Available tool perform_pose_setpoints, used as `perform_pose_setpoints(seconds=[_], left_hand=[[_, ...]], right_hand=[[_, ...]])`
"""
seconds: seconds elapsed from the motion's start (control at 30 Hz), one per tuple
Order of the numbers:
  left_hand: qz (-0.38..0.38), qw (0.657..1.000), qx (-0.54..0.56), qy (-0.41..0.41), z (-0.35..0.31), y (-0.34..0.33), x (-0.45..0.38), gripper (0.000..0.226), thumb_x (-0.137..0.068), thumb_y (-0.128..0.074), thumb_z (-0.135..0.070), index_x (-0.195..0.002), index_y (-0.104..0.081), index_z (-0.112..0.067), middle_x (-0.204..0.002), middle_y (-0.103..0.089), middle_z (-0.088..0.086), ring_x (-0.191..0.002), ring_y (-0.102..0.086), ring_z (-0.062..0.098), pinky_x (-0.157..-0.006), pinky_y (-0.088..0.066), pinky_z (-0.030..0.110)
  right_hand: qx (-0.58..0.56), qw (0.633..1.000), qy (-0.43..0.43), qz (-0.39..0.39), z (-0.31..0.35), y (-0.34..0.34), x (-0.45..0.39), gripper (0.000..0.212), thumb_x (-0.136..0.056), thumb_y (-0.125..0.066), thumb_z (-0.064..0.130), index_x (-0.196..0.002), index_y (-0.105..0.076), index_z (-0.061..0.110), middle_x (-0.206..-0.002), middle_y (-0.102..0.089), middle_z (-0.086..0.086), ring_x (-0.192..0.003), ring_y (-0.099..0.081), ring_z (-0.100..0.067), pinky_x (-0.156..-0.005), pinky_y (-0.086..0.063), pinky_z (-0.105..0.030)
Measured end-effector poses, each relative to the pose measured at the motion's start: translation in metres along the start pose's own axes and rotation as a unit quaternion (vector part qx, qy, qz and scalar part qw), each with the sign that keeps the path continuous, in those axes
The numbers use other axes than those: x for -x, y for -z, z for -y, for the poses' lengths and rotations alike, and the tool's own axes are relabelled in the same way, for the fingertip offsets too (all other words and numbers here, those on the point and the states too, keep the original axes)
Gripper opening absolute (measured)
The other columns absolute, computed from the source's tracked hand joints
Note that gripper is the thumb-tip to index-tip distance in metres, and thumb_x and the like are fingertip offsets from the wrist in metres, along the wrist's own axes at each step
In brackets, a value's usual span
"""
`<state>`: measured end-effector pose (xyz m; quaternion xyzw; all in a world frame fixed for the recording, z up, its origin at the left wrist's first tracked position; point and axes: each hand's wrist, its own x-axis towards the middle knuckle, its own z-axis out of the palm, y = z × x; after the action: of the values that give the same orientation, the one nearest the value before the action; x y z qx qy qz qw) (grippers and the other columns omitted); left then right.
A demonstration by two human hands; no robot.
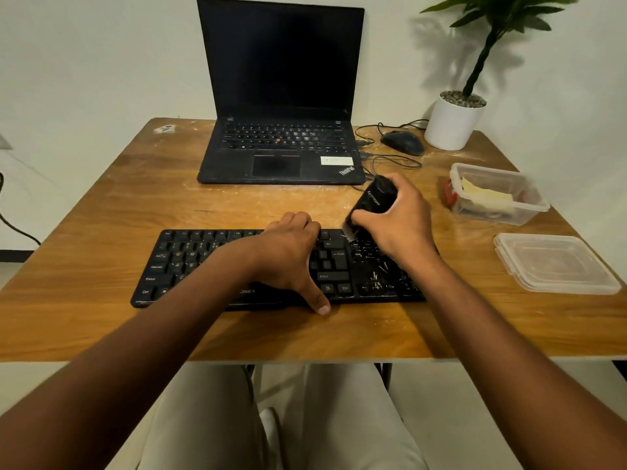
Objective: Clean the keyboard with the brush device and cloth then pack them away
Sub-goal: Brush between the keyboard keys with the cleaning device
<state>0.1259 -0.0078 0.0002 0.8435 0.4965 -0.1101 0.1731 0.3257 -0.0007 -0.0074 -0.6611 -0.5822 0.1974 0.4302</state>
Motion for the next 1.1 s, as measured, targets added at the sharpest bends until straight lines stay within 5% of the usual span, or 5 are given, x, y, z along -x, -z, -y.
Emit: perform_pose_setpoints(seconds=[0.2, 0.47, 0.67, 0.87, 1.1], left_hand=[[-0.002, 1.000, -0.004, 0.001, -0.001, -0.001, -0.001, 0.137, -0.053, -0.087, -0.078, -0.158, -0.024, -0.017, -0.150, -0.028, 0.000, -0.140, -0.026, 0.023, -0.122, -0.031, 0.047], [0.003, 1.000, 0.003, 0.003, -0.002, 0.002, 0.000, 0.134, -0.052, -0.089, -0.075, -0.156, -0.026, -0.018, -0.148, -0.030, 0.000, -0.137, -0.028, 0.021, -0.120, -0.033, 0.047], [-0.002, 1.000, -0.002, -0.001, -0.001, 0.000, -0.001, 0.135, -0.052, -0.087, -0.077, -0.157, -0.026, -0.017, -0.148, -0.029, 0.000, -0.138, -0.027, 0.022, -0.121, -0.033, 0.047], [-0.005, 1.000, -0.001, 0.001, -0.001, 0.000, -0.001, 0.133, -0.052, -0.088, -0.077, -0.156, -0.027, -0.018, -0.146, -0.031, -0.001, -0.135, -0.029, 0.021, -0.119, -0.035, 0.046], [-0.006, 1.000, 0.001, -0.002, 0.000, -0.001, -0.001, 0.135, -0.051, -0.087, -0.078, -0.156, -0.028, -0.017, -0.147, -0.031, 0.000, -0.137, -0.028, 0.022, -0.120, -0.034, 0.047]], right_hand=[[0.066, 0.995, 0.002, -0.071, -0.015, 0.031, -0.002, 0.064, -0.066, -0.091, 0.027, -0.120, -0.057, 0.032, -0.103, -0.061, 0.007, -0.094, -0.064, -0.015, -0.062, -0.048, -0.018], [0.001, 0.999, -0.014, -0.044, 0.001, -0.002, 0.016, 0.061, -0.069, -0.089, 0.024, -0.122, -0.061, 0.027, -0.100, -0.065, 0.009, -0.089, -0.065, -0.011, -0.062, -0.051, -0.017], [0.085, 0.992, 0.025, -0.094, 0.000, 0.025, 0.013, 0.062, -0.075, -0.088, 0.019, -0.130, -0.059, 0.020, -0.082, -0.038, 0.024, -0.070, -0.044, 0.003, -0.069, -0.052, -0.016], [-0.023, 0.999, 0.007, -0.045, 0.009, -0.006, 0.013, 0.062, -0.068, -0.089, 0.024, -0.123, -0.060, 0.027, -0.104, -0.066, 0.009, -0.092, -0.066, -0.011, -0.060, -0.047, -0.013], [0.100, 0.993, 0.049, -0.040, 0.001, 0.027, 0.001, 0.063, -0.075, -0.088, 0.018, -0.129, -0.057, 0.024, -0.098, -0.052, 0.013, -0.091, -0.057, -0.011, -0.066, -0.047, -0.016]])
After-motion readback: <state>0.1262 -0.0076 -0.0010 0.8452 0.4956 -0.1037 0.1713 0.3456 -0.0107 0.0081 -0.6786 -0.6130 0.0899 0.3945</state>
